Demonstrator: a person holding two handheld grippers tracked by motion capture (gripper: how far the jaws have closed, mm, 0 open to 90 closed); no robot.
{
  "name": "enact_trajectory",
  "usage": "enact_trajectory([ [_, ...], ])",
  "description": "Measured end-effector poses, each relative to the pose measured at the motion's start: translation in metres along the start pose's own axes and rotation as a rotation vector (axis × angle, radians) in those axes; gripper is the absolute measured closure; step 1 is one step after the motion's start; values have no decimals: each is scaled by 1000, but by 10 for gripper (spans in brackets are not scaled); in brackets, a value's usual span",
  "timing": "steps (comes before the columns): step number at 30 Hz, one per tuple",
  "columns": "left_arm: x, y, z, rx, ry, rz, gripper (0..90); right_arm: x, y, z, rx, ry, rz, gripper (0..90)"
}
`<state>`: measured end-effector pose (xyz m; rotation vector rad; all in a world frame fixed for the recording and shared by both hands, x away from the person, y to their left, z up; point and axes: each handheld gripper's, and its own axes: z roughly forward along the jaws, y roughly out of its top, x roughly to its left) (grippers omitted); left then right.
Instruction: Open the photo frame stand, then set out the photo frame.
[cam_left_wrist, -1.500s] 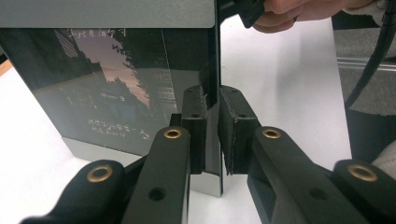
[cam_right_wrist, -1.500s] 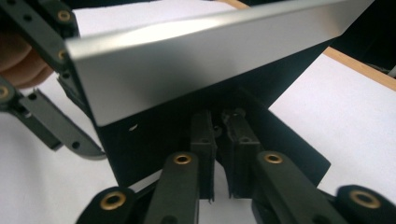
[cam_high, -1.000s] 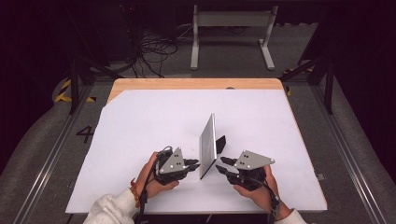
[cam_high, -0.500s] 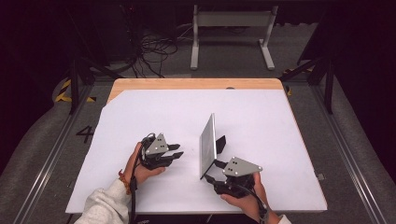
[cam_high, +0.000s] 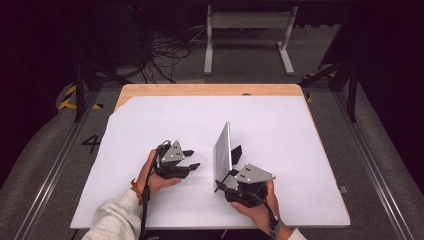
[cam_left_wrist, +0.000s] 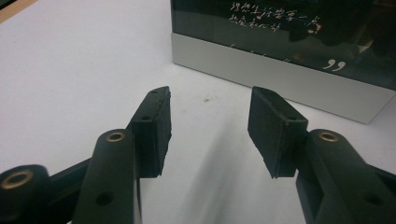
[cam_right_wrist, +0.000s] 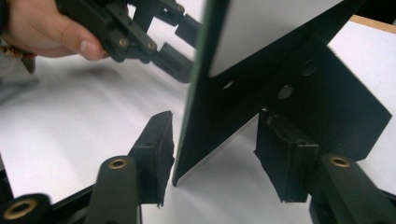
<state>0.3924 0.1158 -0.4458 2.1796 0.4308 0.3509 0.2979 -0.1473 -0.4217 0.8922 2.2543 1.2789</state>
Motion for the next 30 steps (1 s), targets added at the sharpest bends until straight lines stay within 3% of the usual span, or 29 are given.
enact_trajectory([
  [16,1,3,3,-3,10,-8,414,5,0,7,2,-28,0,483],
  [20,1,3,3,1,6,-5,409,5,0,9,3,-36,4,524],
  [30,2,6,3,2,-9,-6,334,-1,-3,4,4,14,9,602],
])
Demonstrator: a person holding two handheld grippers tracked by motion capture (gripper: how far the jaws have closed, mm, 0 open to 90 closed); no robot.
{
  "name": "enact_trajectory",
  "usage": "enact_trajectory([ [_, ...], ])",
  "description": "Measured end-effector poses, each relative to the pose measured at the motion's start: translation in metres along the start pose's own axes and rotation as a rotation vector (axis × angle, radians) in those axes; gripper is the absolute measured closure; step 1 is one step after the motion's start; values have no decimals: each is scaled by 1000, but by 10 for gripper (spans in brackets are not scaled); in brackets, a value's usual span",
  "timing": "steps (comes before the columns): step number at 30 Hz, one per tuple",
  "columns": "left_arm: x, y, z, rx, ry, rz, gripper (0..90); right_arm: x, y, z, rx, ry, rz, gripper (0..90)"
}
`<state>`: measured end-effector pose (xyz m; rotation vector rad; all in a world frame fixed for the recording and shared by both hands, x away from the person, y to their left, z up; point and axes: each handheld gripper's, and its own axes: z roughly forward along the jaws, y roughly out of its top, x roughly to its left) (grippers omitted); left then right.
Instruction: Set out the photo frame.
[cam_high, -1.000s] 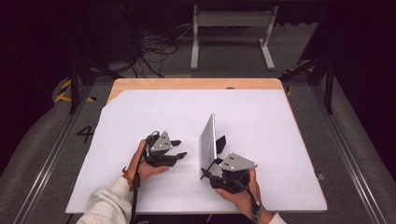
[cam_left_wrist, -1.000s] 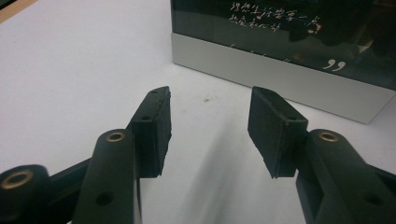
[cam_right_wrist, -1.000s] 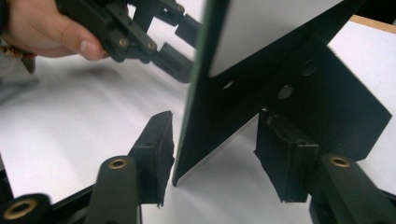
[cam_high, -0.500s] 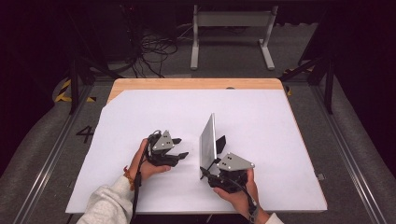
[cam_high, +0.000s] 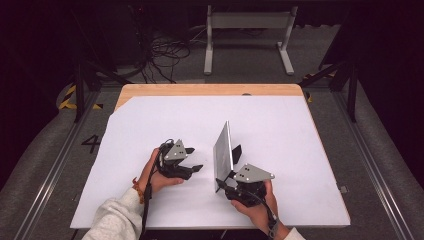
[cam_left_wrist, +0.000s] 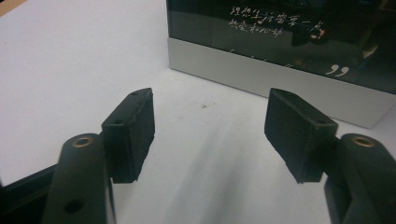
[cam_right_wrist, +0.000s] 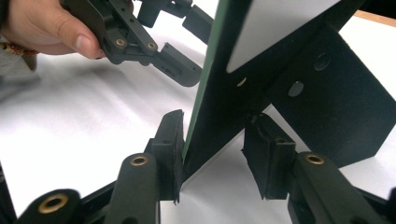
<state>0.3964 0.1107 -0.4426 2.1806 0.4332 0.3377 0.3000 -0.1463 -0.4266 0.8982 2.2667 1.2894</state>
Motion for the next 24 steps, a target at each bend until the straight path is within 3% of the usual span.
enact_trajectory([
  [4,3,3,2,1,-8,-6,292,-6,-4,-4,0,32,7,632],
  [9,6,7,5,-6,-32,-16,266,-8,-6,-8,4,35,-1,648],
  [12,11,13,13,-13,-79,-16,242,-9,-6,-9,7,38,-9,652],
  [20,8,22,37,32,-80,7,187,-11,-6,-14,39,58,-17,685],
  [24,8,25,40,19,-82,16,178,-12,-8,-16,37,48,-6,695],
])
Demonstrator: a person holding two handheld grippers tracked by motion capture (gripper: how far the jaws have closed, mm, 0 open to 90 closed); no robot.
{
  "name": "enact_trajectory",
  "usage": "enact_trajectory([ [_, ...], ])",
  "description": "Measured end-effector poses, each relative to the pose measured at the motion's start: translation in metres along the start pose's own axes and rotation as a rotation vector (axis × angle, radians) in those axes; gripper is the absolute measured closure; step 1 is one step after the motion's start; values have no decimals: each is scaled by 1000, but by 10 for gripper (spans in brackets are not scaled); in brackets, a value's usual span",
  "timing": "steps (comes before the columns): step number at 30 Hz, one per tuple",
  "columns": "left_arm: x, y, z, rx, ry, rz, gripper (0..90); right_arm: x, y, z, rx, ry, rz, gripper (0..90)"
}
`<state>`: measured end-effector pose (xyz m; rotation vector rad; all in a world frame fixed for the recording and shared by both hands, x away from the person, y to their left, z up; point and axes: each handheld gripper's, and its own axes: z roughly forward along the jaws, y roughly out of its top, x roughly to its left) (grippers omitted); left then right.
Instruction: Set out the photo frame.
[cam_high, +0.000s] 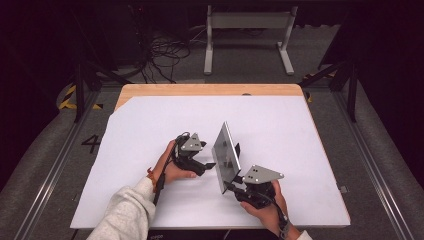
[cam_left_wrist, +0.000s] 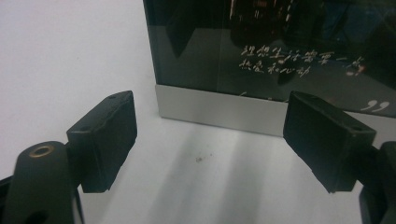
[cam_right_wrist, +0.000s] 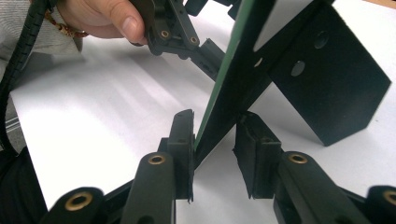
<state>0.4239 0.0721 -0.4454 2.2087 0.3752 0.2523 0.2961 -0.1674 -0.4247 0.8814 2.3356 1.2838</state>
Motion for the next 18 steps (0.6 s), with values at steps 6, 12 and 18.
enact_trajectory([
  [6,5,1,1,-12,-24,-11,169,-2,-1,-4,9,-15,-13,715],
  [12,4,3,6,-6,-38,-3,166,-8,-4,-11,8,-22,8,744],
  [18,4,7,14,-11,-63,3,160,-7,-5,-12,9,-38,-7,745],
])
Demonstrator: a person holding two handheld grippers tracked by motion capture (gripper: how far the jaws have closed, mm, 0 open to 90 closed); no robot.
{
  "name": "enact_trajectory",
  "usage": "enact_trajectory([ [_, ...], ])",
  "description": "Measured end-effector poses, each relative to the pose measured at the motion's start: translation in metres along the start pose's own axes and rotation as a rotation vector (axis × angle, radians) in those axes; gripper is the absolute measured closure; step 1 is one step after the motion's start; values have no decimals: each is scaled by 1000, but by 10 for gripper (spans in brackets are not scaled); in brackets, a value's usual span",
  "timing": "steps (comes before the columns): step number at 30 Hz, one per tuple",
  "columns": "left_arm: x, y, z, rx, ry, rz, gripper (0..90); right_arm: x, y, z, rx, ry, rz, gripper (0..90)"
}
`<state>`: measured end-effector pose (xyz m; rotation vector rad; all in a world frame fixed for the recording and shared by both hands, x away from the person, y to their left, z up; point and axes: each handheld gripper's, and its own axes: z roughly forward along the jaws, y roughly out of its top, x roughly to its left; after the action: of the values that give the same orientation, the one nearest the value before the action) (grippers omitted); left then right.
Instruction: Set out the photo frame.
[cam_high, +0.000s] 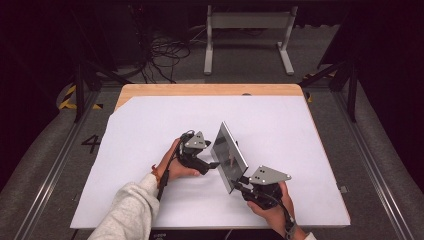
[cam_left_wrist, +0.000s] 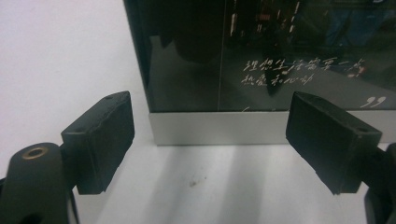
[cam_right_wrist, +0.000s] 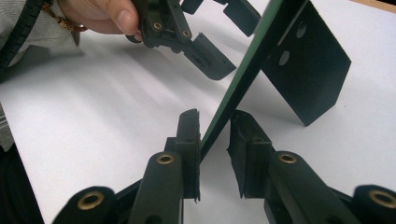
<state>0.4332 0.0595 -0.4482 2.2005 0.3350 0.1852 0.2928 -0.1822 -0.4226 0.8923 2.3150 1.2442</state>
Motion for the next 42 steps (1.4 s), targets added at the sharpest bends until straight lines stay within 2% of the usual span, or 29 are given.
enact_trajectory([
  [3,1,2,4,7,-12,-4,159,0,0,0,1,-5,-3,745],
  [6,3,2,7,4,-29,14,155,0,-1,-2,4,-10,-9,744],
  [8,4,1,7,-4,-38,10,150,0,-1,-3,5,-10,-9,745],
  [10,5,1,9,0,-65,23,150,0,-2,-4,10,-6,-13,746],
  [12,3,2,9,7,-68,31,149,0,-2,-4,16,-3,-17,747],
  [15,2,3,10,15,-61,38,127,-2,-3,-6,29,0,-5,740],
  [16,2,3,10,17,-57,40,138,-3,-4,-7,31,6,9,740],
  [26,3,0,-1,41,-72,38,237,-4,-5,-12,31,6,10,788],
  [30,0,-1,-5,57,-76,39,235,-7,-7,-15,31,8,15,796],
  [32,-4,-3,-8,62,-61,43,236,-9,-8,-17,29,8,15,801],
  [37,-7,-6,-13,69,-57,46,233,-10,-8,-17,28,4,10,802],
  [40,-11,-8,-17,82,-58,40,232,-11,-9,-17,29,-4,6,802],
  [42,-14,-10,-20,86,-56,50,232,-12,-10,-18,28,-12,4,801],
])
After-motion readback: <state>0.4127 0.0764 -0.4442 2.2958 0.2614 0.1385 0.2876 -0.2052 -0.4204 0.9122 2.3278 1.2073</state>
